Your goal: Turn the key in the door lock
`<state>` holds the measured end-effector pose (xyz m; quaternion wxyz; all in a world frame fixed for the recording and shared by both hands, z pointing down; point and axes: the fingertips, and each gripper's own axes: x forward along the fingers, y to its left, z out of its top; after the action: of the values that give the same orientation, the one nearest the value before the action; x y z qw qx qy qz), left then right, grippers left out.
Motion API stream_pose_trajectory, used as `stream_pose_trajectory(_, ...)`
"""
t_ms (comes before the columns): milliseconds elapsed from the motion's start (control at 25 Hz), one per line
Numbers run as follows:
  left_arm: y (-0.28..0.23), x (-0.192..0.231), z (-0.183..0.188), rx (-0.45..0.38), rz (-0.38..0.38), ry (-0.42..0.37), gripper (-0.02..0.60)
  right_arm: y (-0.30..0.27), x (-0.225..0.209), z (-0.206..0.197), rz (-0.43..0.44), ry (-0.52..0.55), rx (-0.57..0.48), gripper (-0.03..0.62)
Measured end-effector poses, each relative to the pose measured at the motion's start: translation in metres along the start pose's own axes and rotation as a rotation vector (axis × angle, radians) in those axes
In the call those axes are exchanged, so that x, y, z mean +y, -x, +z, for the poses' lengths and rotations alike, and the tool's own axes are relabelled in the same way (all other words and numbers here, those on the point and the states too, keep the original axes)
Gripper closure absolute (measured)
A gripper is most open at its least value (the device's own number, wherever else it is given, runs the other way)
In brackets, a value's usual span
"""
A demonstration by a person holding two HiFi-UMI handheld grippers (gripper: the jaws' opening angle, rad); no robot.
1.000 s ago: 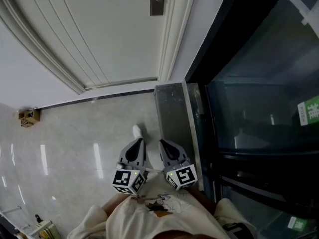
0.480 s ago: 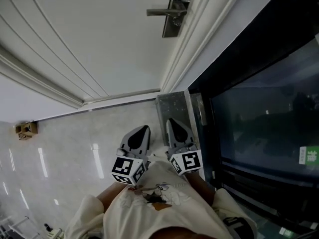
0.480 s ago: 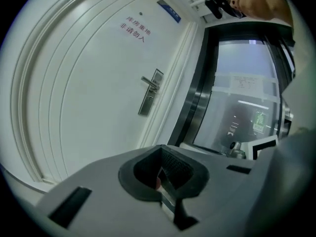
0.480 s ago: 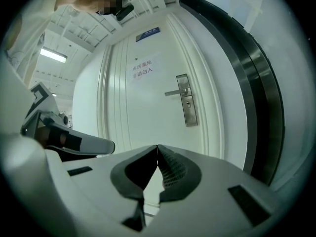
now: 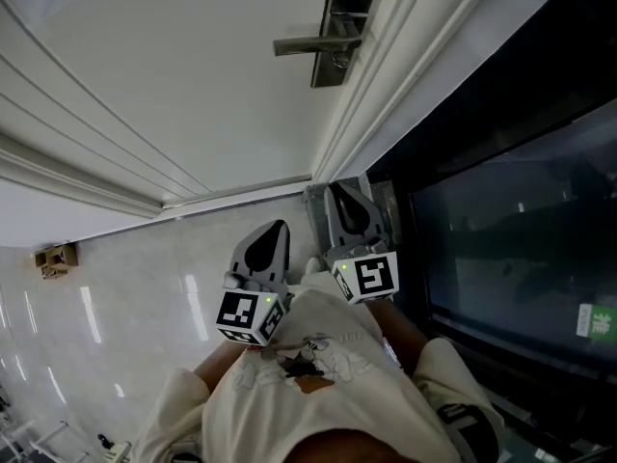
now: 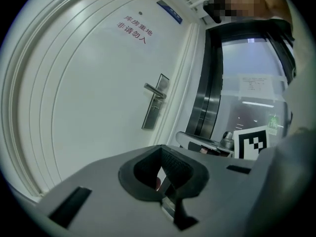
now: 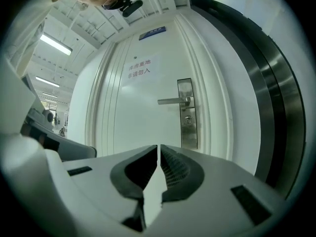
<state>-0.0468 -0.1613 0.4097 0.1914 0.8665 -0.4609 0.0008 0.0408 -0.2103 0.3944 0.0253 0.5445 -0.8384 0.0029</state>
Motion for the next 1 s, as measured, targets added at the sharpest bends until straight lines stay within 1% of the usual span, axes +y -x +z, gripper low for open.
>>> stream_pose_trajectory(80,-0.006,0.007,0.004,-0.007,0.010,0.009,0.575,-0.014,-0.014,0.006,-0.018,0.032,-0.012,0.584)
stream_pose_trajectory(160,-0.013,0.011,0.003,-0.004,0.017,0.030,0.575,-0.029,-0.028,0.011,-0.033,0.080,-0.002,0.575)
stream_pose_trajectory(240,-0.019,0.012,0.002,-0.002,0.017,0.045,0.575,-0.042,-0.038,0.020,-0.029,0.133,0.036,0.547)
stream_pose_trajectory(280,-0.021,0.012,0.002,-0.003,0.016,0.044,0.575,-0.048,-0.042,0.027,-0.024,0.167,0.044,0.517)
stream_pose_trajectory(360,-0.023,0.013,0.003,-0.009,0.023,0.041,0.575,-0.058,-0.048,0.042,-0.022,0.237,0.039,0.503)
stream_pose_trajectory(440,-0.024,0.014,0.003,-0.014,0.034,0.050,0.575,-0.067,-0.054,0.053,-0.010,0.255,0.032,0.500)
stream_pose_trajectory(520,-0.024,0.015,0.006,-0.021,0.044,0.057,0.575,-0.076,-0.060,0.064,0.003,0.259,0.024,0.473)
stream_pose_trajectory(600,-0.023,0.017,0.010,-0.030,0.054,0.056,0.575,-0.084,-0.066,0.072,-0.011,0.296,0.023,0.473)
stream_pose_trajectory(760,-0.024,0.024,0.016,-0.048,0.077,0.061,0.575,-0.109,-0.077,0.073,-0.034,0.395,0.035,0.473)
stream_pose_trajectory(1000,-0.028,0.030,0.020,-0.057,0.092,0.072,0.575,-0.134,-0.094,0.070,-0.087,0.533,0.066,0.445)
